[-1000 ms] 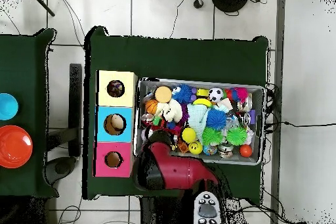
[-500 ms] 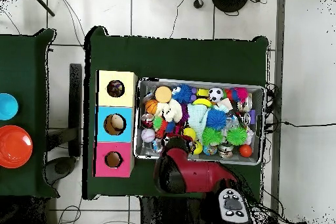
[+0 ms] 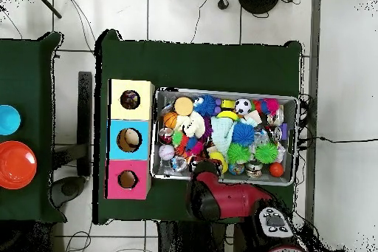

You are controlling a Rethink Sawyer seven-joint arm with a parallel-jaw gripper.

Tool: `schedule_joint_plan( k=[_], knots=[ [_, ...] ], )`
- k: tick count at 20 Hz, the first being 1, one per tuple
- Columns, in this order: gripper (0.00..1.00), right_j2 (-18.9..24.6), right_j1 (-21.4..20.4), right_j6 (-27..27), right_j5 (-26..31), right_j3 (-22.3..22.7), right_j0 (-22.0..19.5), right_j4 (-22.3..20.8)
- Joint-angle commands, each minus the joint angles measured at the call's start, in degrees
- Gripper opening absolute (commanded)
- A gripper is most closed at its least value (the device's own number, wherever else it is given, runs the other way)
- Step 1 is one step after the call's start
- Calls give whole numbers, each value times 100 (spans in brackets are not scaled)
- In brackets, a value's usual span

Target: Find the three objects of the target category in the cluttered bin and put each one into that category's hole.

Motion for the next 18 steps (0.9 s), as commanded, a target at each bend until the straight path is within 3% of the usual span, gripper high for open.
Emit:
schedule_joint_plan(
  k=[1, 2, 3, 12, 18],
  knots=[
    [0, 537, 468, 359, -592, -807, -173, -523],
    [0, 497, 490, 336, -644, -854, -170, -565],
    [100, 462, 519, 399, -766, -885, -183, -630],
    [100, 546, 444, 426, -1015, -1054, -326, -997],
    [100, 392, 182, 415, -997, -1036, -158, -903]
  ],
)
